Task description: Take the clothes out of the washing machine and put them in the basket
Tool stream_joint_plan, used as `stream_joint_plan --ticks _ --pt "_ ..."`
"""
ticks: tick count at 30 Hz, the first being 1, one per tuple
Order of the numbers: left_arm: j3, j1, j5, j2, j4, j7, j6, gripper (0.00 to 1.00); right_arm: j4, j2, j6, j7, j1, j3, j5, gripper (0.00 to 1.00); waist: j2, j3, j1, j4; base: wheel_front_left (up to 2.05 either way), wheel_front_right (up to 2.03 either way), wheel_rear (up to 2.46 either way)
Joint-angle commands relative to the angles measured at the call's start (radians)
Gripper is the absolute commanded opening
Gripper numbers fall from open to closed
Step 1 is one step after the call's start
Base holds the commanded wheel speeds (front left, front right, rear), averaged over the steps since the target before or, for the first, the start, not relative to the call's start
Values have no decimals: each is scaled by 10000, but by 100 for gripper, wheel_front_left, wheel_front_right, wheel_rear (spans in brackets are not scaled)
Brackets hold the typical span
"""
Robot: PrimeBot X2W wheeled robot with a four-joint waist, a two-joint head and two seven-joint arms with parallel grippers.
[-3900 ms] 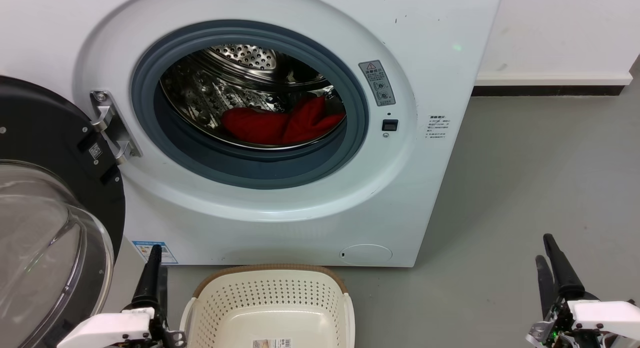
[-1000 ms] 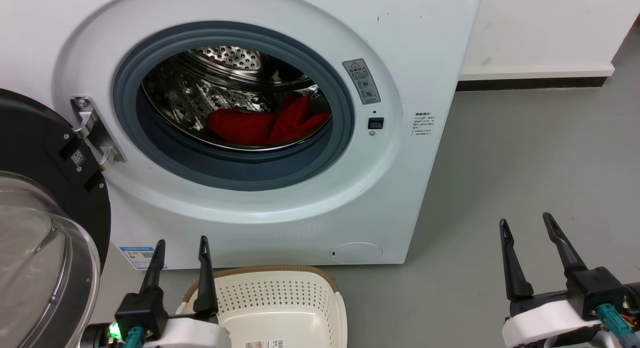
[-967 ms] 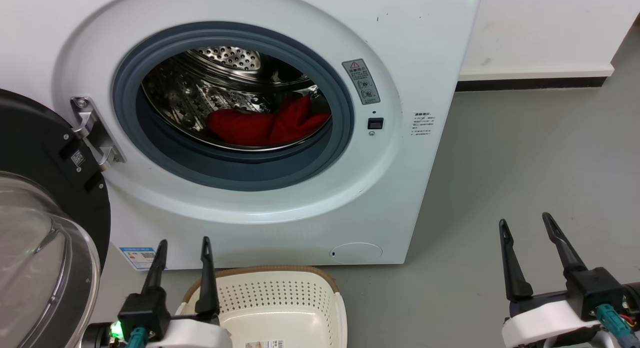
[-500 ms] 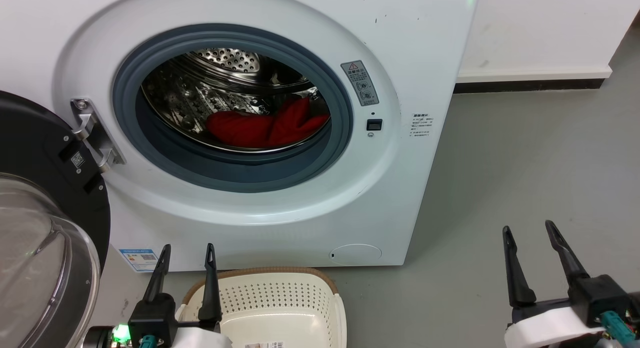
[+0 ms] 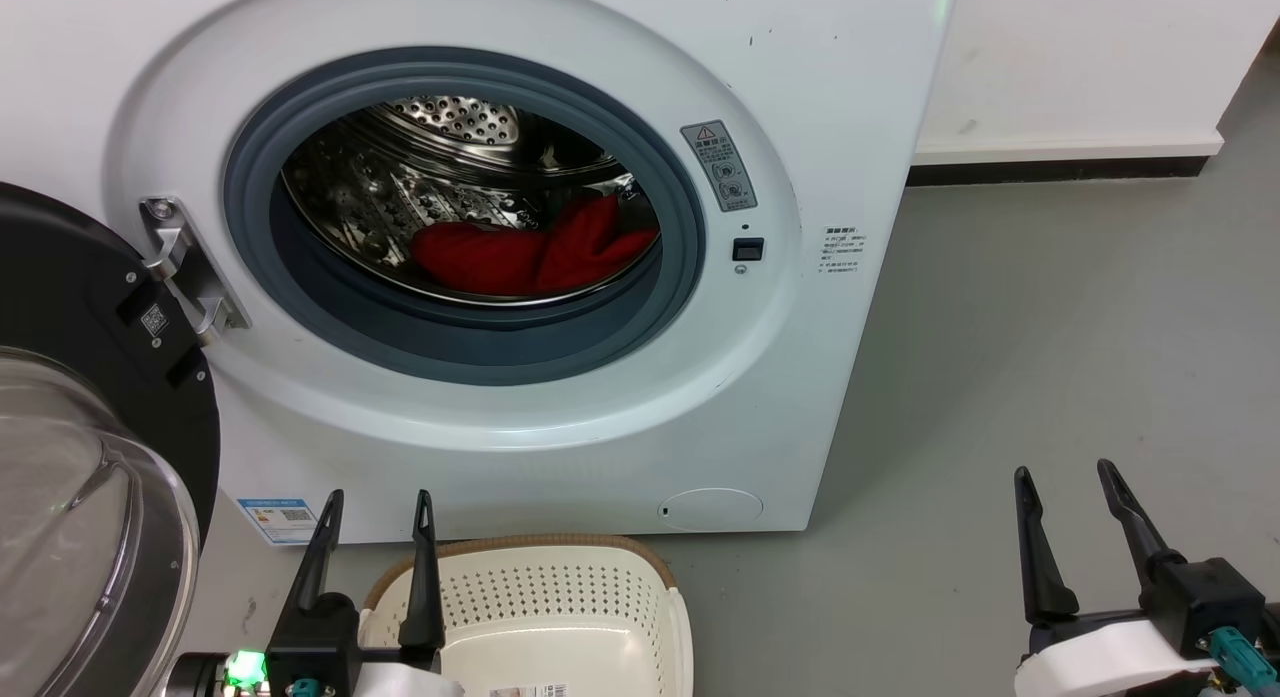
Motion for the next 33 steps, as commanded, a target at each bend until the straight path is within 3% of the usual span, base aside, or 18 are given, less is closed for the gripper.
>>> stream_joint_plan --ticks 1,15,21,26,33 --pt "38 96 51 -9 22 -28 -37 100 23 -26 -7 -21 -111 -17 -3 100 0 -2 0 -5 0 0 0" --pt "108 -79 138 -21 127 -28 -61 100 45 -26 -7 -21 -193 -113 49 100 0 108 0 -67 0 0 0" --pt "276 -462 22 110 157 -28 -255 100 -99 -28 -7 -21 -576 -197 70 100 0 900 0 -406 0 0 0" --pt "635 -1732 11 633 236 -28 -615 100 -626 -22 -7 -21 -1293 -546 456 100 0 2613 0 -833 0 0 0" --pt "990 -4164 104 2029 1461 -26 -1439 100 -891 -19 -7 -20 -2091 -982 1132 100 0 4704 0 -1486 0 0 0"
